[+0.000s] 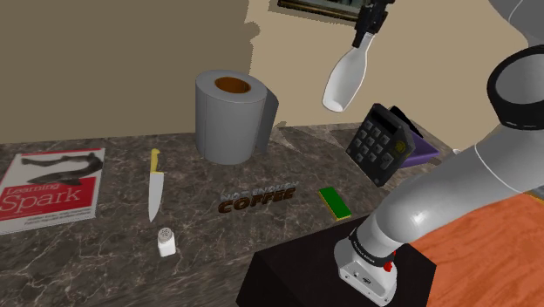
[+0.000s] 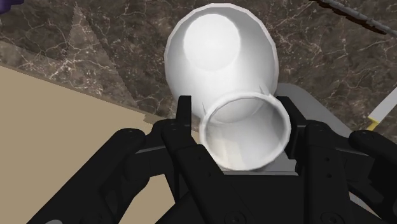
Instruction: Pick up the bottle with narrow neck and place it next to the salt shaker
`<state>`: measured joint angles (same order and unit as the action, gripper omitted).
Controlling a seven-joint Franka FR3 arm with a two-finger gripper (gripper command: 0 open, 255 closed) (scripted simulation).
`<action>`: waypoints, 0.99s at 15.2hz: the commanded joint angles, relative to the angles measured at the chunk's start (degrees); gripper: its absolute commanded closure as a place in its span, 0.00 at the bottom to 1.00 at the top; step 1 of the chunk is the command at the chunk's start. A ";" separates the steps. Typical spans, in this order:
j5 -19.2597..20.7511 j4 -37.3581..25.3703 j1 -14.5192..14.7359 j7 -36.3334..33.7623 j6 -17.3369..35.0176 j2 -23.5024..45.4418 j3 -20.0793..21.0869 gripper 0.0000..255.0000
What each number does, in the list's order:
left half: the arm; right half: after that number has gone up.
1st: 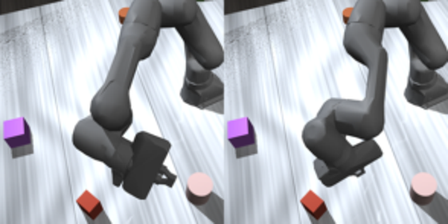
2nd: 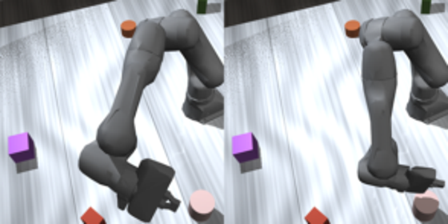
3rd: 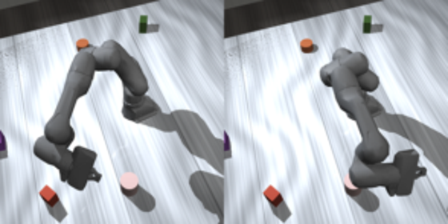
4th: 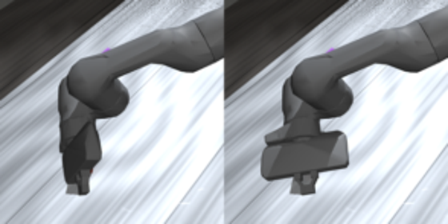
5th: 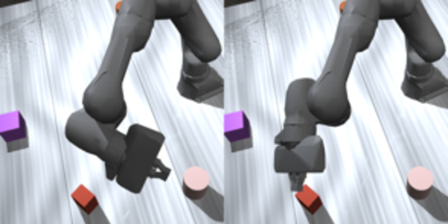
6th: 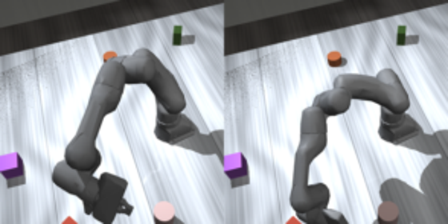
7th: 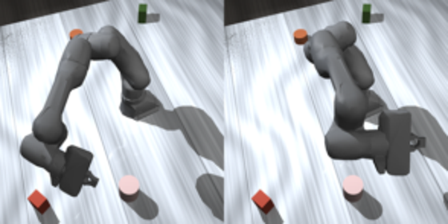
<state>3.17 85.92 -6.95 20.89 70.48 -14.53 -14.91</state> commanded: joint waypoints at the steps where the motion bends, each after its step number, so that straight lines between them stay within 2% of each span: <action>1: -0.23 0.51 0.69 -2.29 -0.43 -0.91 1.50 1.00; 8: -2.20 4.08 3.89 -13.38 -0.32 -4.20 8.91 1.00; 15: -4.86 4.23 7.04 -24.20 -0.08 -4.22 16.12 1.00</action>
<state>-1.31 89.64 -0.38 -1.59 70.36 -18.24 0.12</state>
